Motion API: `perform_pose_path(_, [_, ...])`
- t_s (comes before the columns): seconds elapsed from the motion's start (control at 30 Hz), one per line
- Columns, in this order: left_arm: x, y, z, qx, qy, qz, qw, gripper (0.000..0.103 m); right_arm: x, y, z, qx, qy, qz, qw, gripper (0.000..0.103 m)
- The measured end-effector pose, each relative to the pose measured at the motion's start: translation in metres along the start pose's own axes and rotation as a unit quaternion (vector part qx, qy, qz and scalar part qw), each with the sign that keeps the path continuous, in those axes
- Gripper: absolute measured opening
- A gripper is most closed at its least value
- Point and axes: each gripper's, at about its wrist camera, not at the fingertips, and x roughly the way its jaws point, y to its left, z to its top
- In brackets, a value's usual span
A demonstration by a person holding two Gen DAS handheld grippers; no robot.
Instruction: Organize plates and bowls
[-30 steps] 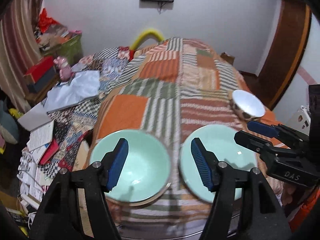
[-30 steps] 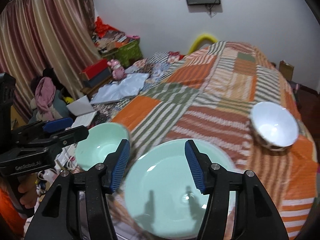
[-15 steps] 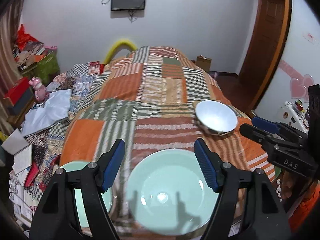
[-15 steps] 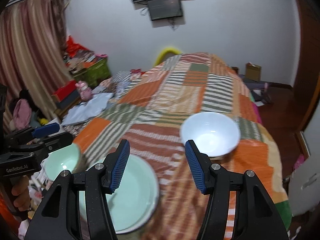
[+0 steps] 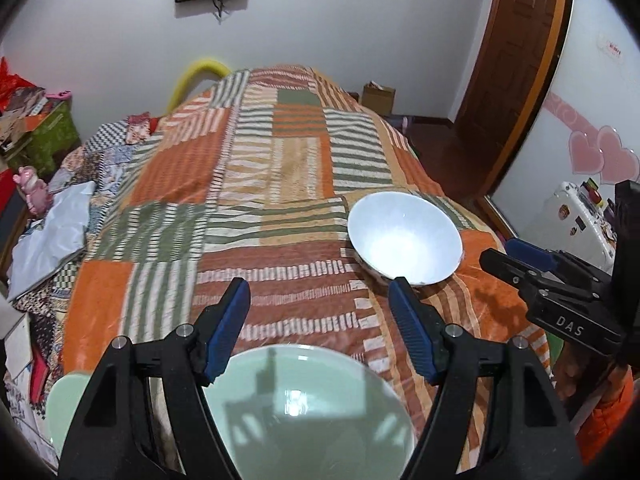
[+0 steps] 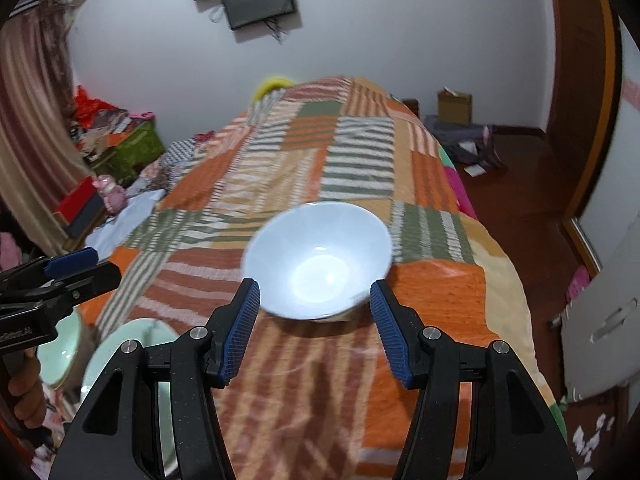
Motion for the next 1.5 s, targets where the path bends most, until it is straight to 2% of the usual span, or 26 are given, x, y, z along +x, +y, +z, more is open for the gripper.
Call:
perform_pose_path(0.27, [0.057, -0.005, 0.015, 0.003, 0.030, -0.019, 0.9994, 0.071, 0.040, -0.027, 0.004, 0.025, 0.034, -0.007, 0.999, 0.054])
perform_pose_path(0.4, [0.081, -0.007, 0.019, -0.001, 0.047, -0.030, 0.9985, 0.069, 0.054, -0.032, 0.006, 0.033, 0.045, -0.005, 0.998, 0.042])
perform_pose_path(0.53, [0.102, -0.011, 0.023, 0.002, 0.064, -0.038, 0.9972, 0.060, 0.066, -0.036, 0.007, 0.040, 0.058, 0.004, 0.998, 0.033])
perform_pose_path(0.73, [0.127, -0.020, 0.022, 0.013, 0.093, -0.053, 0.9942, 0.042, 0.072, -0.037, 0.007, 0.036, 0.065, 0.011, 0.997, 0.031])
perform_pose_path(0.87, [0.136, -0.026, 0.022, 0.016, 0.102, -0.062, 0.9927, 0.035, 0.077, -0.039, 0.007, 0.038, 0.073, 0.015, 0.997, 0.028])
perform_pose_path(1.17, [0.160, -0.039, 0.021, 0.025, 0.130, -0.075, 0.9884, 0.028, 0.083, -0.041, 0.005, 0.035, 0.081, 0.020, 0.996, 0.028])
perform_pose_path(1.5, [0.162, -0.043, 0.020, 0.031, 0.121, -0.066, 0.9899, 0.027, 0.079, -0.037, 0.007, 0.032, 0.077, 0.016, 0.996, 0.027])
